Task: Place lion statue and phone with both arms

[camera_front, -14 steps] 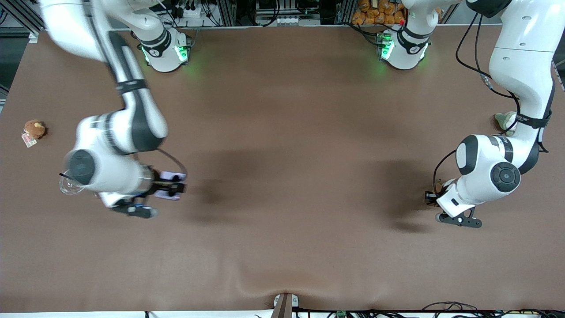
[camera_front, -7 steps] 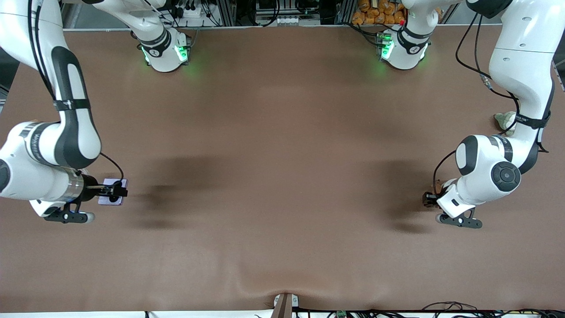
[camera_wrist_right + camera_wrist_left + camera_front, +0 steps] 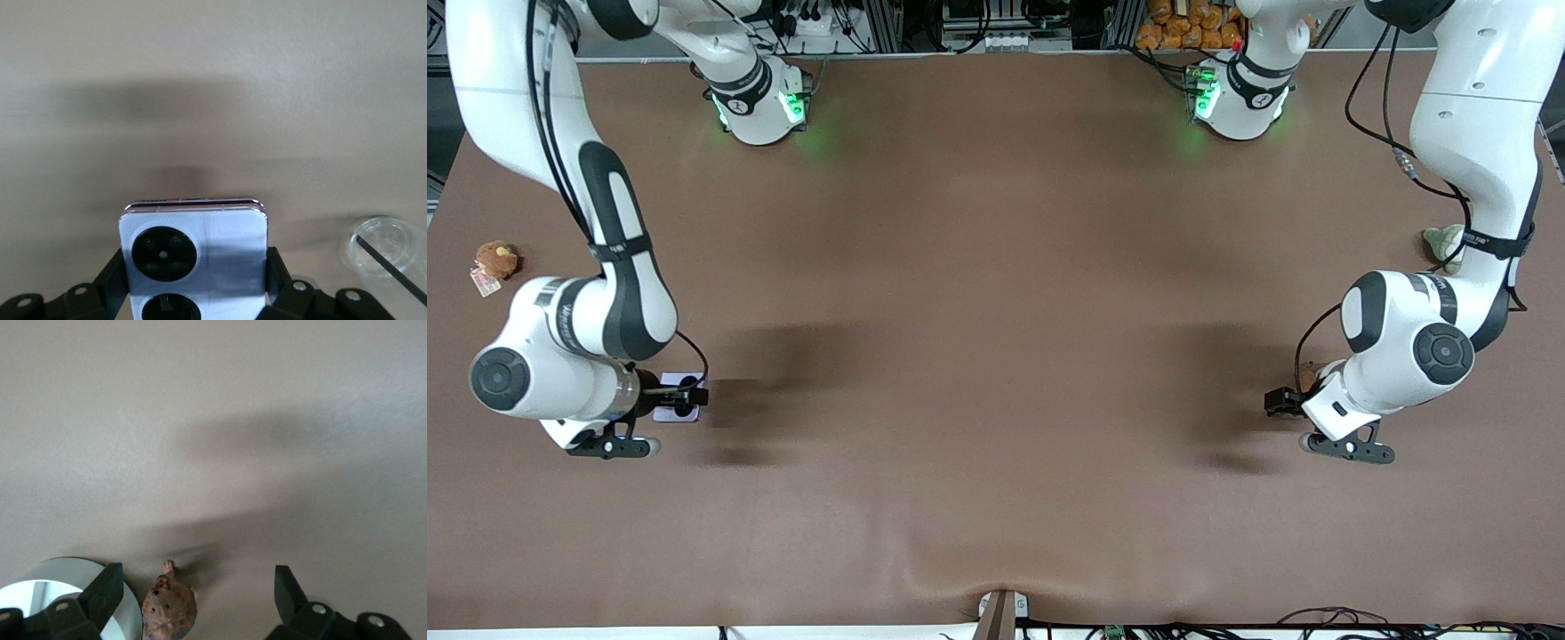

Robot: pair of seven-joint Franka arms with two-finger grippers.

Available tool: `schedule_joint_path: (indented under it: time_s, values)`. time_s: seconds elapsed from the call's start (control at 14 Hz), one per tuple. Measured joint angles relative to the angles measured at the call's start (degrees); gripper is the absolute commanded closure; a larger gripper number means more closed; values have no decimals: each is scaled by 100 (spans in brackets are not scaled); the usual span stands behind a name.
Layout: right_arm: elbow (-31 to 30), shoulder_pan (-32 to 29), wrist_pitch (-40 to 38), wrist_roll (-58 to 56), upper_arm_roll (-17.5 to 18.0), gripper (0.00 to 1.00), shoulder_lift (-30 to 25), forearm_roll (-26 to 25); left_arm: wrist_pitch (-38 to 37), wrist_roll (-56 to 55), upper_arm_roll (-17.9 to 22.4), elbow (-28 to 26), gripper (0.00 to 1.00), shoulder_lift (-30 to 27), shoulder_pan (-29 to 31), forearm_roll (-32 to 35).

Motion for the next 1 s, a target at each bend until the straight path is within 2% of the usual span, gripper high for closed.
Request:
schedule_joint_path:
  time_s: [0.07, 0.71, 1.0]
  values:
    - [-15, -41, 48, 0, -5, 44, 102, -3, -49, 0, -58, 8, 0, -79, -2, 0]
    - [-140, -193, 379, 3, -37, 45, 431, -19, -1195, -14, -442, 61, 0, -961, -15, 0]
    - [-139, -267, 452, 0, -38, 45, 490, -29, -2226, -24, -529, 299, 0, -1455, -15, -5]
